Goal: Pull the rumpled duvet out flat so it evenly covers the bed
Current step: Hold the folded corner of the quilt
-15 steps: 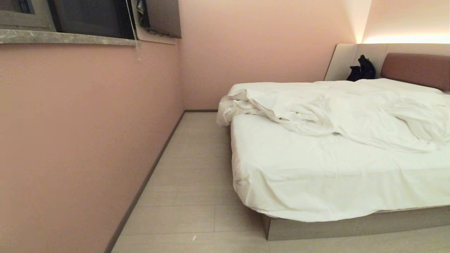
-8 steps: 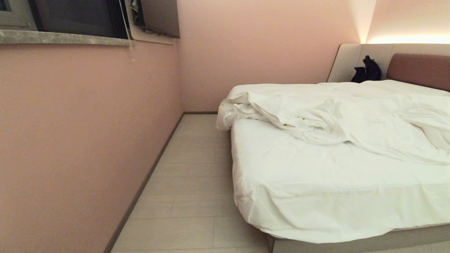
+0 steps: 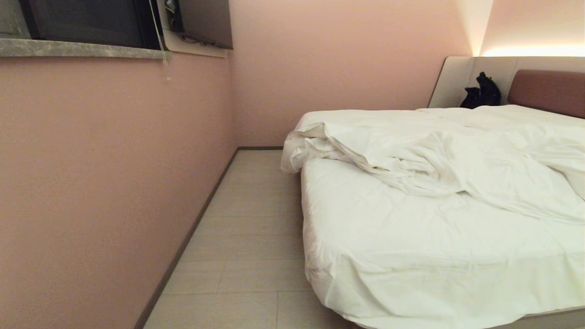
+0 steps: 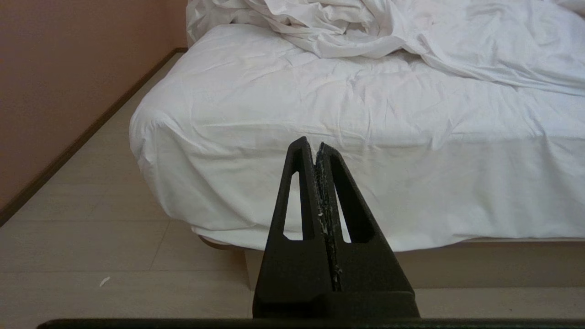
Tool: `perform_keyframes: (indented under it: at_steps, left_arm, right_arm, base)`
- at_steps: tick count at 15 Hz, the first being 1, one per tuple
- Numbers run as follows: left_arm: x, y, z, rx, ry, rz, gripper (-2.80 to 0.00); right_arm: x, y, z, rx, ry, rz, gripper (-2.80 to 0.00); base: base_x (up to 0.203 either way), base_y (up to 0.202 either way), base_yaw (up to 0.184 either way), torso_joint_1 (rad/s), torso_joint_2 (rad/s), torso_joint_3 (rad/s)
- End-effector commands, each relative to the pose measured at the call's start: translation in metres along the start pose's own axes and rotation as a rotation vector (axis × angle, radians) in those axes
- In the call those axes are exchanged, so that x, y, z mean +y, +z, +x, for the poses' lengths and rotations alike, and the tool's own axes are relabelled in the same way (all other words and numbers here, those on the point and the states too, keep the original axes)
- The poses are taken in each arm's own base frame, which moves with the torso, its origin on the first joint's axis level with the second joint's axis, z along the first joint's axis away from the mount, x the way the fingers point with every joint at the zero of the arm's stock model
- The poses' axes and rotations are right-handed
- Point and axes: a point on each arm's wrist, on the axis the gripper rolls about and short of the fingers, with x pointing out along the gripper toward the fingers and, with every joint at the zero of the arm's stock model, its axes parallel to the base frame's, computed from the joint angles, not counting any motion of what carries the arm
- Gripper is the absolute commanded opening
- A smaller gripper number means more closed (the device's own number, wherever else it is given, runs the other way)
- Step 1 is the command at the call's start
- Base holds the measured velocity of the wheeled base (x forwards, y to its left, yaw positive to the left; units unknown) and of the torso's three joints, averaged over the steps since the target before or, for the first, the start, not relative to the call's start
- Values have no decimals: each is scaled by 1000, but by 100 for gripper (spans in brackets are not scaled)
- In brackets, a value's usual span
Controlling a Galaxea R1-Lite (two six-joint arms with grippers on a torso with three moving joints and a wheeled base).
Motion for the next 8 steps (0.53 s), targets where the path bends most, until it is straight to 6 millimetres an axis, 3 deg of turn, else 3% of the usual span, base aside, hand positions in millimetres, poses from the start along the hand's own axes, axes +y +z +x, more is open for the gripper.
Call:
perform_keyframes:
  at_steps: [1, 8]
  left_arm:
    - [0, 0, 0, 0, 0, 4, -280]
    - [0, 0, 0, 0, 0, 6, -280]
  right_arm:
    - [0, 0, 0, -1, 0, 0, -280]
    - [0, 0, 0, 0, 0, -1, -280]
  base:
    - [0, 0, 0, 0, 0, 0]
    - [0, 0, 0, 0, 0, 0]
